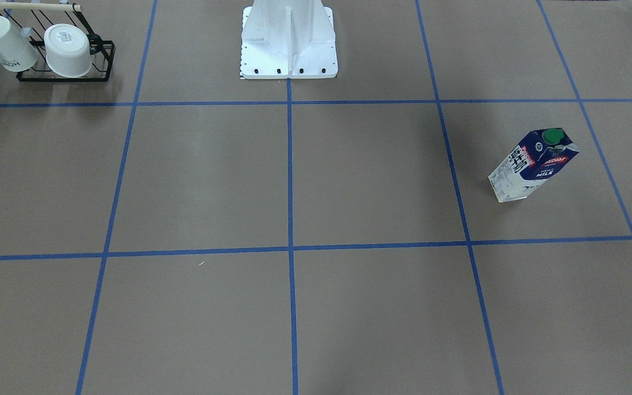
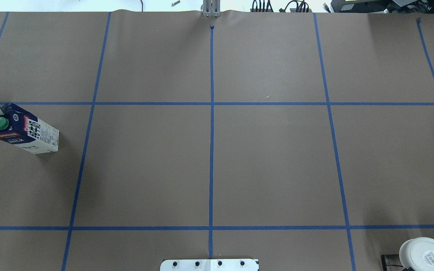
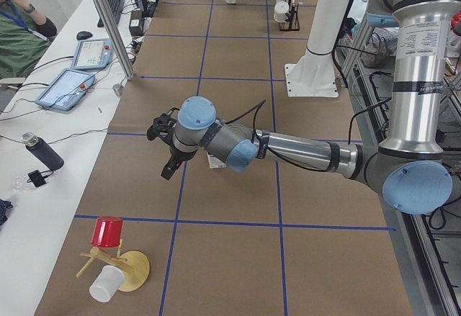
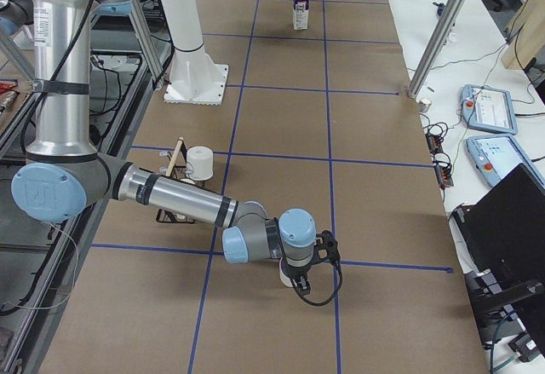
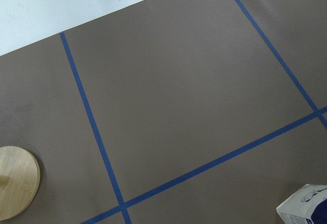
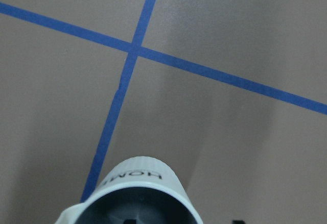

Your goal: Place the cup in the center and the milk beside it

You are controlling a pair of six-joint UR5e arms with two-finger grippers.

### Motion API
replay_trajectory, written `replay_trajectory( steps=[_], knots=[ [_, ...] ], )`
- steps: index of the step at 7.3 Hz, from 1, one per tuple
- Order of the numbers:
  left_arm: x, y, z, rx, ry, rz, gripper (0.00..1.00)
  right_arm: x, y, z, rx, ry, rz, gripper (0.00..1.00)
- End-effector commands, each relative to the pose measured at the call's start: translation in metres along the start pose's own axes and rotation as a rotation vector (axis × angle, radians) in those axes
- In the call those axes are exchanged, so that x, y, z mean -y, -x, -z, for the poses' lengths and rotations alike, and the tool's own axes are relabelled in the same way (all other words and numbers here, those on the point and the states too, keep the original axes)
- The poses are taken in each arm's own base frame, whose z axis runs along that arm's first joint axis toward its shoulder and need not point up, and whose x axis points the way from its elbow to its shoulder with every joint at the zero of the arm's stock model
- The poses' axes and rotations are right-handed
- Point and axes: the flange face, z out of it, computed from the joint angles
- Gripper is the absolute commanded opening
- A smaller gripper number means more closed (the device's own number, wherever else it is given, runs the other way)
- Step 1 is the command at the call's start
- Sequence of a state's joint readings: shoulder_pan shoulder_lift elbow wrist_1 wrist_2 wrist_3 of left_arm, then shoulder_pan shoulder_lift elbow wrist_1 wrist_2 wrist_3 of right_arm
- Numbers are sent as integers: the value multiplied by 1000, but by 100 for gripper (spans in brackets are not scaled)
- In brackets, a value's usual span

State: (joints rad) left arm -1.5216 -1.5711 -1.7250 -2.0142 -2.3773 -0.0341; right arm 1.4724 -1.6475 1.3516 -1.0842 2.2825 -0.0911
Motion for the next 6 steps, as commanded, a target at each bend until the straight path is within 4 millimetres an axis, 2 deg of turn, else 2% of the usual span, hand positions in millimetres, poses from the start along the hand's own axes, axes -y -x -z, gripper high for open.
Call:
replay_trajectory(
  steps=[1, 4, 5, 6],
  knots=[
    [0, 1, 0, 3, 1, 0, 99, 1, 5, -1, 4, 2, 13, 0],
    [-1, 1, -1, 2, 3, 1, 99, -2, 3, 5, 2, -8, 16, 0],
    [-2, 3, -3, 2, 7, 5, 99, 0, -1, 13, 4, -24, 4, 0],
    [-3, 4, -5, 2, 9, 7, 99, 8, 3, 28, 21, -39, -16, 0]
  ],
)
